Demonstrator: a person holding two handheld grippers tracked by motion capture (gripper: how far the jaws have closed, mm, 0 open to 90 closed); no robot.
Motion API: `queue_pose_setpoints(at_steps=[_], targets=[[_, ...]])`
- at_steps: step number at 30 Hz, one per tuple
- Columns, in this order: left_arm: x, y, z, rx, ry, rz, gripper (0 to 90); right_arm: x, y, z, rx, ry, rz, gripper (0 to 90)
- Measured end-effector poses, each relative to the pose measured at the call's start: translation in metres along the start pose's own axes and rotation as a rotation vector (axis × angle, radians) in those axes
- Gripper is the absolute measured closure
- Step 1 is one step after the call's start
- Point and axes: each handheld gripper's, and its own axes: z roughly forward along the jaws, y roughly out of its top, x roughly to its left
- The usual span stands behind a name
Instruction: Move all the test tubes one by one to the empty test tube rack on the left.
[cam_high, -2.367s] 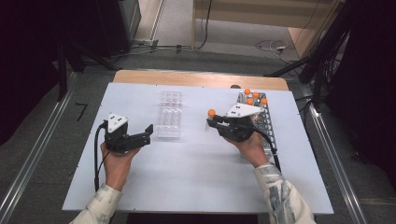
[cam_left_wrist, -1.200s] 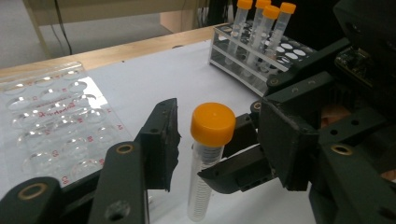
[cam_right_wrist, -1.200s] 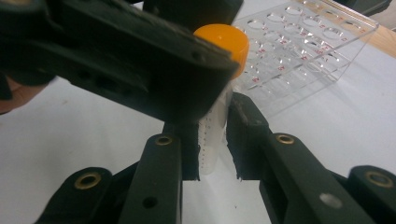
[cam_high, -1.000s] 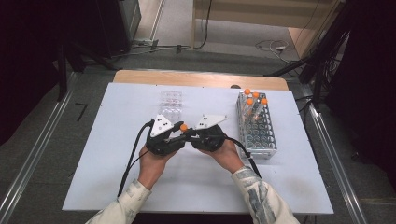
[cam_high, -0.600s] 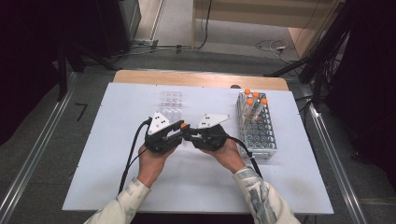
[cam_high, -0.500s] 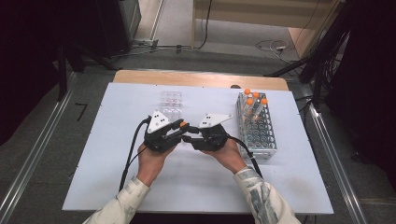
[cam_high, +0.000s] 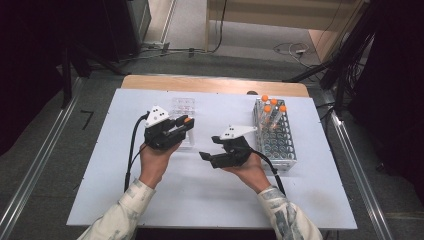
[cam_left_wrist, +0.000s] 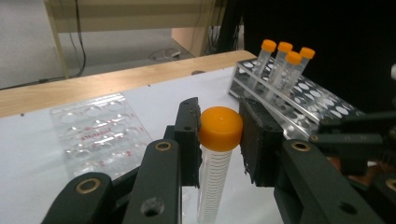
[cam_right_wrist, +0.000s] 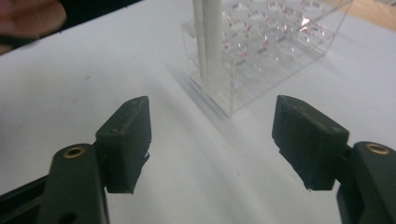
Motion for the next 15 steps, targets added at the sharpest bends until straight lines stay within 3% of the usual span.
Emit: queue_pose_setpoints(at_steps=[6,15], targets=[[0.013,0.014,-0.002,-0.014,0.045,0.008,70.3,-0.005,-0.009,0.001,0.029,-0.015,0.038,22.8],[0.032,0.025,-0.002,-0.023,0.097,-0.004,70.4,-0.003,-0.011,0.001,0.033,-0.018,0.03,22.9]])
